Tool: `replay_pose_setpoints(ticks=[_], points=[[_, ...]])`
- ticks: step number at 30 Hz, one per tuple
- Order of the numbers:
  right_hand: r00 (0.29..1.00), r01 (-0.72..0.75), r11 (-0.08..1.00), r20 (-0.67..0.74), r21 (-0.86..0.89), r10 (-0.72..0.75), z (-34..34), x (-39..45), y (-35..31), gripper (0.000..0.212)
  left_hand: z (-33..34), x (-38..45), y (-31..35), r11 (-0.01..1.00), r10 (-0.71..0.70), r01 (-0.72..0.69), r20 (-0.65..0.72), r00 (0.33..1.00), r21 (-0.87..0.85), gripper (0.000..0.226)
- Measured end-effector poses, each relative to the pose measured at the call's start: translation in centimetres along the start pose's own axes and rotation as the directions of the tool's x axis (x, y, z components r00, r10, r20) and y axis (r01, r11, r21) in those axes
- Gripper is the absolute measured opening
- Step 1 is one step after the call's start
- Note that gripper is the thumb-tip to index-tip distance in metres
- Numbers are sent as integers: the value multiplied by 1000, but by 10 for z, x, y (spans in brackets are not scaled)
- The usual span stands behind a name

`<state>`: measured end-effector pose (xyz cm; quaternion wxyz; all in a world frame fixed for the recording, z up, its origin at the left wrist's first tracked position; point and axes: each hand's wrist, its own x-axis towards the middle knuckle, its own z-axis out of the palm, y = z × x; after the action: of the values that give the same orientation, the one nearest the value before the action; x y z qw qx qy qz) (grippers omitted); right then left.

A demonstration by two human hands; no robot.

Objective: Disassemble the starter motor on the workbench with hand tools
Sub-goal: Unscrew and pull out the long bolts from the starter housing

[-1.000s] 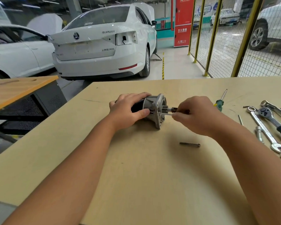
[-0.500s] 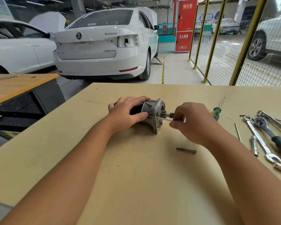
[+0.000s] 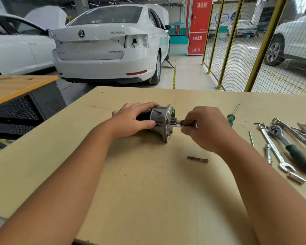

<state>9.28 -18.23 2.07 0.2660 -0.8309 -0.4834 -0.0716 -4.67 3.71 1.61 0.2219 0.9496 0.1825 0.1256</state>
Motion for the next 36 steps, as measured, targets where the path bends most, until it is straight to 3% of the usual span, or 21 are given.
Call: replay_pose_setpoints(ticks=[7, 10, 16, 24, 31, 36], points=[[1000, 9, 993, -18, 121, -7, -3, -4, 3, 5, 2, -2, 1, 1000, 5, -4, -30, 1000, 23, 56], [1000, -21, 986, -4, 164, 22, -5, -4, 5, 19, 6, -2, 2, 1000, -2, 4, -72, 997, 23, 56], [988, -53, 998, 142, -27, 57, -9, 0, 6, 18, 8, -2, 3, 1000, -17, 16, -94, 995, -7, 50], [993, -61, 996, 100, -72, 68, -4, 0, 2, 13, 6, -4, 5, 1000, -18, 16, -84, 996, -25, 54], [991, -75, 993, 122, 91, 63, -7, -4, 5, 11, 7, -3, 4, 1000, -20, 20, -86, 996, -10, 57], [974, -139, 984, 196, 113, 115, -7, -4, 5, 23, 7, -2, 5, 1000, -26, 27, -85, 996, 4, 58]])
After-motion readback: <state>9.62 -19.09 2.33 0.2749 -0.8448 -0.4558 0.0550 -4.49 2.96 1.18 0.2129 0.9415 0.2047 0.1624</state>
